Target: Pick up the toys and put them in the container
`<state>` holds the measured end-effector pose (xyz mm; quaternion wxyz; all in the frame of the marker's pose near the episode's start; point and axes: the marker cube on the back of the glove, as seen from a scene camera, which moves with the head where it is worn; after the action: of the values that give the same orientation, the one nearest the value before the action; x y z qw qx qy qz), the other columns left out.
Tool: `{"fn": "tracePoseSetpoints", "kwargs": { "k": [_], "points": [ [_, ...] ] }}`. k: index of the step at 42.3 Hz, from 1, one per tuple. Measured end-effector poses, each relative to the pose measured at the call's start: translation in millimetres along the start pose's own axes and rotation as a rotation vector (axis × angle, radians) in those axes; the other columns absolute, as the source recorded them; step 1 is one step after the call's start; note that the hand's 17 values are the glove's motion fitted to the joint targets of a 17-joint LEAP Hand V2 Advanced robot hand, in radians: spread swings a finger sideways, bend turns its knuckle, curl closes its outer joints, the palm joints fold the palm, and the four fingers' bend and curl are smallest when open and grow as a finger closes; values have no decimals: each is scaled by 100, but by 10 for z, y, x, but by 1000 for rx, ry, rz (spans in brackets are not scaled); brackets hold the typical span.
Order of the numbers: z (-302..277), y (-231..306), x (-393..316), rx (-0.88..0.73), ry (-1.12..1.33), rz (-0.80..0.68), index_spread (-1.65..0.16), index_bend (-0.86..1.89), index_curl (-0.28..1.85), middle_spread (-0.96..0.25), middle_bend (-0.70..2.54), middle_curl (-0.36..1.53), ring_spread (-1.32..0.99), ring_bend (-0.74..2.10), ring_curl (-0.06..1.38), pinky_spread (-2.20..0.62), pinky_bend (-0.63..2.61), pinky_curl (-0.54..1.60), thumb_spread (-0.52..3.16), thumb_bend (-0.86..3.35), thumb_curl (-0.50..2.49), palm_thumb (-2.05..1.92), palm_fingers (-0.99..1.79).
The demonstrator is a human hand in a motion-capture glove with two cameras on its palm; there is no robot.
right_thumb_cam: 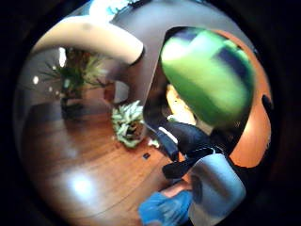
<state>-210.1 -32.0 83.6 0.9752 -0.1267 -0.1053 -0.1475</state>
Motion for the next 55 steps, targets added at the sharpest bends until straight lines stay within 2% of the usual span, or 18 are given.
{"fn": "tracePoseSetpoints", "kwargs": {
  "k": [2, 4, 11, 18, 27, 45, 55],
  "points": [
    [-17, 132, 223, -14, 99, -100, -25, 3, 19, 5, 25, 54, -16, 92, 51, -20, 163, 41, 133, 3, 53, 18, -19],
    [-71, 185, 348, -7, 140, -112, -25, 4, 18, 8, 21, 52, -12, 87, 48, -17, 164, 41, 128, -4, 50, 10, -24],
    [-245, 270, 712, 1, 246, -28, -25, 9, 17, 14, 17, 49, -3, 69, 42, -8, 158, 39, 118, -7, 43, -6, -26],
    [-255, 201, 571, 4, 352, 36, -25, 8, 17, 15, 15, 45, 3, 57, 37, -3, 153, 37, 115, -6, 37, -7, -26],
    [-346, 385, 1025, 28, 329, 117, -24, 6, 15, 16, 14, 40, 8, 51, 35, 1, 150, 35, 114, -6, 32, -6, -23],
    [-189, 971, 1970, 62, 352, 85, -24, 6, 13, 15, 15, 34, 11, 46, 33, 2, 145, 34, 116, -4, 26, -5, -20],
    [-49, 1293, 2386, 104, 343, 233, -25, 8, 13, 15, 15, 31, 11, 46, 33, 2, 144, 34, 117, -3, 25, -3, -19]
  ]
}}
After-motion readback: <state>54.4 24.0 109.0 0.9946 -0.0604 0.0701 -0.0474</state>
